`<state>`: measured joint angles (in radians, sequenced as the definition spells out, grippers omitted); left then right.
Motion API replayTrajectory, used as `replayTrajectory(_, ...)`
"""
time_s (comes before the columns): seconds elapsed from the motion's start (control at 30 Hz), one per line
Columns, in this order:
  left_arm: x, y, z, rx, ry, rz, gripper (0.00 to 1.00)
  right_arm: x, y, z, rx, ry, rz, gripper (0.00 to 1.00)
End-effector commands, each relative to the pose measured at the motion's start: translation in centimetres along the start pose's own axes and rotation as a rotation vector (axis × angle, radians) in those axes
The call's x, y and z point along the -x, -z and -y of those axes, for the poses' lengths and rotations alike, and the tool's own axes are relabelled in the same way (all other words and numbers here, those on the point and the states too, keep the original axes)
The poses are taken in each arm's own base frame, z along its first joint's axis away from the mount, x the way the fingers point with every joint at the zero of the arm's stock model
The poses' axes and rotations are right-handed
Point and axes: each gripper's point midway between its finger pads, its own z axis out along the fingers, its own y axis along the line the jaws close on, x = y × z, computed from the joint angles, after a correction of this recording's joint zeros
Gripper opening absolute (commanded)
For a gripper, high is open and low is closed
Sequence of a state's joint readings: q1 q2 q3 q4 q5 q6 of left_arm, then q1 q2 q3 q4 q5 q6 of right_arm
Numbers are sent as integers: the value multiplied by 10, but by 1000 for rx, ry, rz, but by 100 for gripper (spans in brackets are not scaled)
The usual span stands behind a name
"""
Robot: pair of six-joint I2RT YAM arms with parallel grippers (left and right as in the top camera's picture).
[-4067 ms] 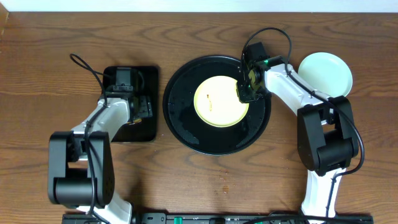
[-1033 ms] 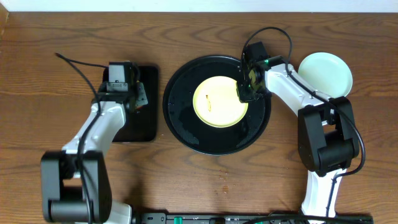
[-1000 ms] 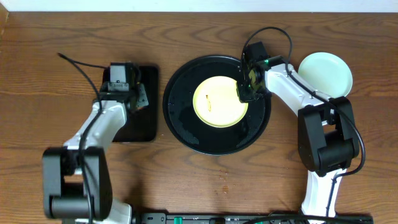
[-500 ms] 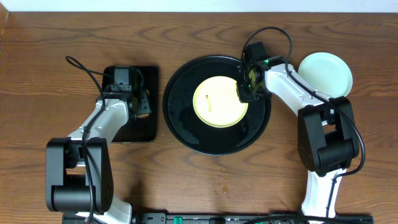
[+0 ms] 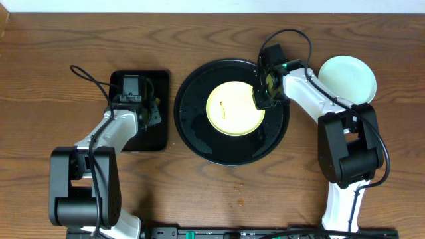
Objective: Clean dirty plates on tray and stack at the side
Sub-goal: 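Lift the sponge out of the small tray with the left gripper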
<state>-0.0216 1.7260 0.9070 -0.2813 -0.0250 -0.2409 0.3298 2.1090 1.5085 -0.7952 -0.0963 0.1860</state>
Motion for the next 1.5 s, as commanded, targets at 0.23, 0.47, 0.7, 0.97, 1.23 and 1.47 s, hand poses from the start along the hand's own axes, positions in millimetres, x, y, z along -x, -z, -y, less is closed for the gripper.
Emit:
replayTrajectory(0.23,6,-2,-1,-1,3,38,54,0,5,-3,1,12,9,9)
replayTrajectory(0.47,22,-1,4,-22,9,104,55,0,5,-3,1,12,9,9)
replayTrajectory(0.7,15,-12,3,-13,7,75,55,0,5,-3,1,12,9,9)
replayTrajectory(0.97,34,-4,8,-32,-20,146,8,0,5,-3,1,12,8,9)
replayTrajectory(1.23,85,85,16,-92,-28,396,7,0,5,-3,1,12,9,9)
replayTrajectory(1.47,98,141,-4,-23,10,532,7,0,5,-3,1,12,8,9)
